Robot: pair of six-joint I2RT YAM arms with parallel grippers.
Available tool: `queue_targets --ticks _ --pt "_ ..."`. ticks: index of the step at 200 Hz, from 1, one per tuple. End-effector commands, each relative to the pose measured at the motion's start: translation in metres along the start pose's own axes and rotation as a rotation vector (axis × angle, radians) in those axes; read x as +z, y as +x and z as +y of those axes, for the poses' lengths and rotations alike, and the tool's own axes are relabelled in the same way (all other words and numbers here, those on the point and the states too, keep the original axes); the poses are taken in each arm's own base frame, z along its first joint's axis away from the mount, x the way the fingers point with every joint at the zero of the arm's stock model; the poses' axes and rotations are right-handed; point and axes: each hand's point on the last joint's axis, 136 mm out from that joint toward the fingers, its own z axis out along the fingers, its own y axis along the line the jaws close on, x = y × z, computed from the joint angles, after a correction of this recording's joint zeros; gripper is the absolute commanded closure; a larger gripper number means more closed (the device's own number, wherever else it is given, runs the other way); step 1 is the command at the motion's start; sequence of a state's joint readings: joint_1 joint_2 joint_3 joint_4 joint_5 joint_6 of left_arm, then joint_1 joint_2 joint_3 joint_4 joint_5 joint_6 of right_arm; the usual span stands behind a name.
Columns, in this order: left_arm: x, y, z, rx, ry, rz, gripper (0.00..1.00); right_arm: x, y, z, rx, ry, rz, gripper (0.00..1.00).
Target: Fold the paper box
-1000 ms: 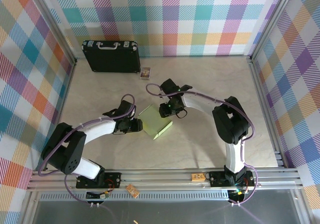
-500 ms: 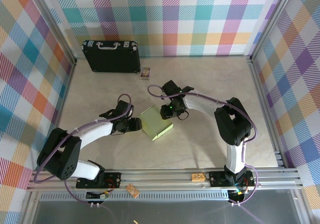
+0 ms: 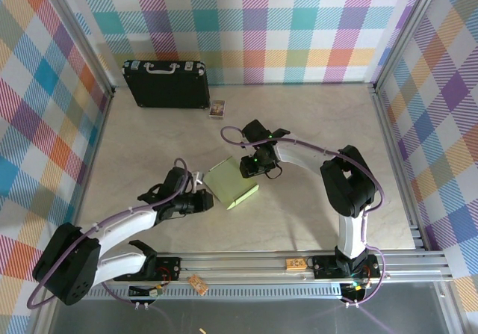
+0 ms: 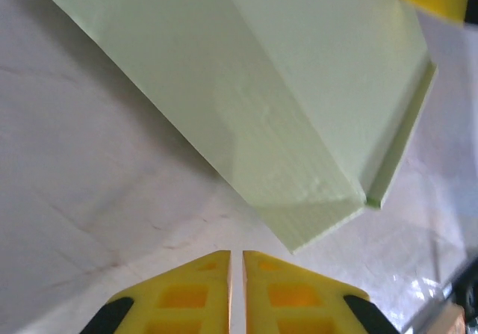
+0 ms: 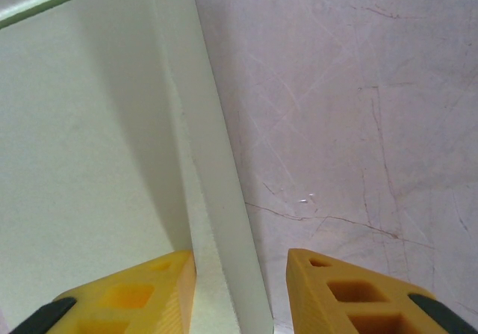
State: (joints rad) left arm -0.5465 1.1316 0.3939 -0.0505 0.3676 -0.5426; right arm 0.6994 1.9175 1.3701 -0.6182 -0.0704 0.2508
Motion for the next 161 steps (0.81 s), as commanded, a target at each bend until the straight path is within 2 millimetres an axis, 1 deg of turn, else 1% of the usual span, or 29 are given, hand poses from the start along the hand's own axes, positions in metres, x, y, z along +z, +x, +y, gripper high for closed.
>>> queue_targets --ticks 1,39,61,102,151,161 --pt "0.009 -0.003 -0.030 0.014 0.147 -0.011 0.88 0.006 0.025 -0.010 0.030 0.028 0.083 0.63" --pt "0.027 -0.002 -0.035 0.015 0.161 -0.011 0.90 0.006 0.027 -0.011 0.031 0.030 0.086 0.63" --pt "0.038 0.004 -0.039 0.027 0.167 0.017 0.90 0.007 0.027 -0.011 0.034 0.028 0.089 0.63" --pt "0.050 0.014 -0.029 0.016 0.146 0.045 0.90 0.009 0.029 -0.010 0.040 0.020 0.095 0.63" --pt "0.061 0.011 -0.016 -0.002 0.107 0.013 0.88 0.015 0.035 -0.012 0.057 0.023 0.124 0.63" --pt "0.063 0.009 -0.017 -0.009 0.122 -0.002 0.87 0.016 0.036 -0.011 0.059 0.017 0.128 0.63"
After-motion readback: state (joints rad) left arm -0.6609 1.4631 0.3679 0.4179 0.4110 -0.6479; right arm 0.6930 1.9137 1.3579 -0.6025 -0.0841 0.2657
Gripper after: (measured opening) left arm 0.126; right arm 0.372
